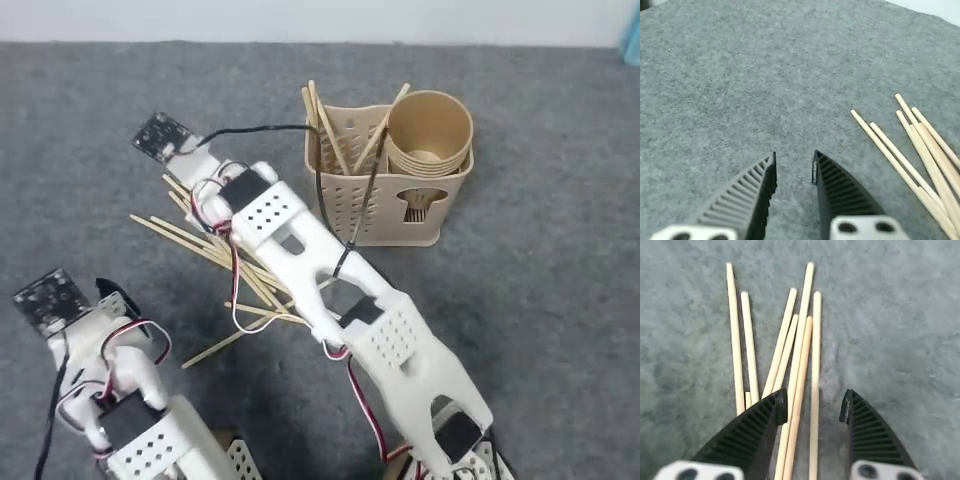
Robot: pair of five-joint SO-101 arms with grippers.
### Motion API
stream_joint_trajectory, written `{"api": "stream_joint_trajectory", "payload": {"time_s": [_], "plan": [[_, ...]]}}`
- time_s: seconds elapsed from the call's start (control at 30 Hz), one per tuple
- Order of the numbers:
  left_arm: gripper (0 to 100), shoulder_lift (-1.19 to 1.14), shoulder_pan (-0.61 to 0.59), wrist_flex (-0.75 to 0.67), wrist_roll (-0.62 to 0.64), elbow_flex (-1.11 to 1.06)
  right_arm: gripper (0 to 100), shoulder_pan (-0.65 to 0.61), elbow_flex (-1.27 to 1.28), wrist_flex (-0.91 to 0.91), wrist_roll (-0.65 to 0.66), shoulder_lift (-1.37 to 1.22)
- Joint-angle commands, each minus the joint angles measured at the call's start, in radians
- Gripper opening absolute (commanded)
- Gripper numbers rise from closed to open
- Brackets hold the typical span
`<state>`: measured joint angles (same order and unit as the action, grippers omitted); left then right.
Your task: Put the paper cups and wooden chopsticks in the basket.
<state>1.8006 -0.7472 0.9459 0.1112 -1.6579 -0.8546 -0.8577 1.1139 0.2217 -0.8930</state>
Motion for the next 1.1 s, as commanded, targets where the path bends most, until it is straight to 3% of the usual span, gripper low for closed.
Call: {"api": "stream_joint_trajectory", "payload": {"time_s": [0.0,0.4,0.63,0.87,1.07], "plan": [[12,0.011,0.011,0.003,0.009,0.004,18.7,0.018,-0.043,-0.064,-0.005,-0.021],[12,0.011,0.014,0.005,0.008,-0.004,18.3,0.059,-0.043,-0.191,0.0,-0.12],[12,0.011,0.014,0.005,0.008,-0.005,2.8,0.059,-0.044,-0.193,0.031,-0.127],[12,0.011,0.014,0.005,-0.002,-0.005,3.2,0.058,-0.044,-0.185,0.089,-0.127],[12,0.011,0.014,0.005,-0.018,-0.007,11.3,0.059,-0.044,-0.185,0.084,-0.127]]}}
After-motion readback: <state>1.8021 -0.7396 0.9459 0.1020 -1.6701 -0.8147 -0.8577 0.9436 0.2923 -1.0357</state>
